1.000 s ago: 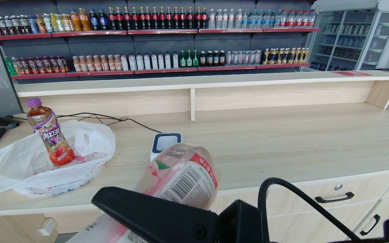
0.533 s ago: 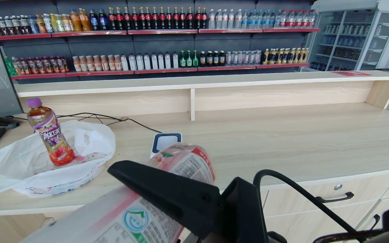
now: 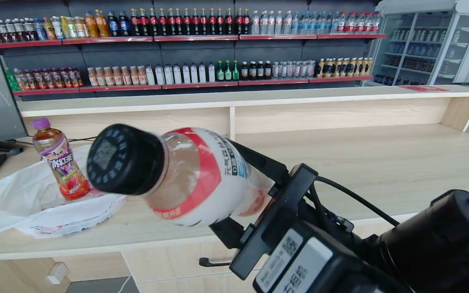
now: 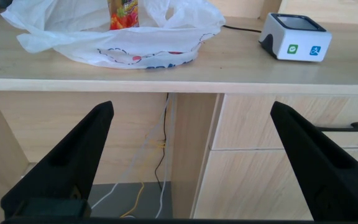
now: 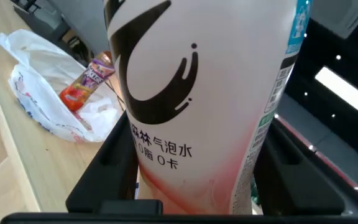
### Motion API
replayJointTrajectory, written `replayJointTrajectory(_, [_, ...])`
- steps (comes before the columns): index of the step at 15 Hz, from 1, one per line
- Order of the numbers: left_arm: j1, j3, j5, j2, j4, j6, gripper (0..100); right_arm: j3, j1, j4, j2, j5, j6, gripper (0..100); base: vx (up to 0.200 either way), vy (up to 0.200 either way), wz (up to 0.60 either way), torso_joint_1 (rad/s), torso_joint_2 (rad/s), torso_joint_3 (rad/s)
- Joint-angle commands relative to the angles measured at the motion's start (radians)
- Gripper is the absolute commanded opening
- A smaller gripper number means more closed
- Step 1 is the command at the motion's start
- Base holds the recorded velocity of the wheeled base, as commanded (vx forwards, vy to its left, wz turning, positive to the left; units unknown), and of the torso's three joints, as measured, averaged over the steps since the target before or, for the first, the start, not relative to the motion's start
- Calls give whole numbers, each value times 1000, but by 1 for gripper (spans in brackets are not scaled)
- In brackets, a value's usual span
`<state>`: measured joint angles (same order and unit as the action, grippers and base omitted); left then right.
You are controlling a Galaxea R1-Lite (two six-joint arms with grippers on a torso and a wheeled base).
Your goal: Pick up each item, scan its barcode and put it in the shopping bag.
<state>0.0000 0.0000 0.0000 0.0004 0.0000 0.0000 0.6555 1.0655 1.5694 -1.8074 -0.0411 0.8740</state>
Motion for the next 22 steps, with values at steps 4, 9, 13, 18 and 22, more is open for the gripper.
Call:
replayJointTrajectory(4, [0,0,0,0,0,0,100,18,-148,1,-6,-65,-333,0,0,0,0,0,0,0])
replayJointTrajectory(9, [0,0,0,0,0,0,100,32,-277,1,-9,-123,-618,0,0,0,0,0,0,0])
replayJointTrajectory(13, [0,0,0,0,0,0,100,-7,-424,1,-16,-126,-826,0,0,0,0,0,0,0])
replayJointTrajectory(18, [0,0,0,0,0,0,100,-114,-527,1,-18,-122,-988,0,0,0,0,0,0,0])
replayJointTrajectory(22, [0,0,0,0,0,0,100,-123,-553,1,-24,-126,-928,0,0,0,0,0,0,0])
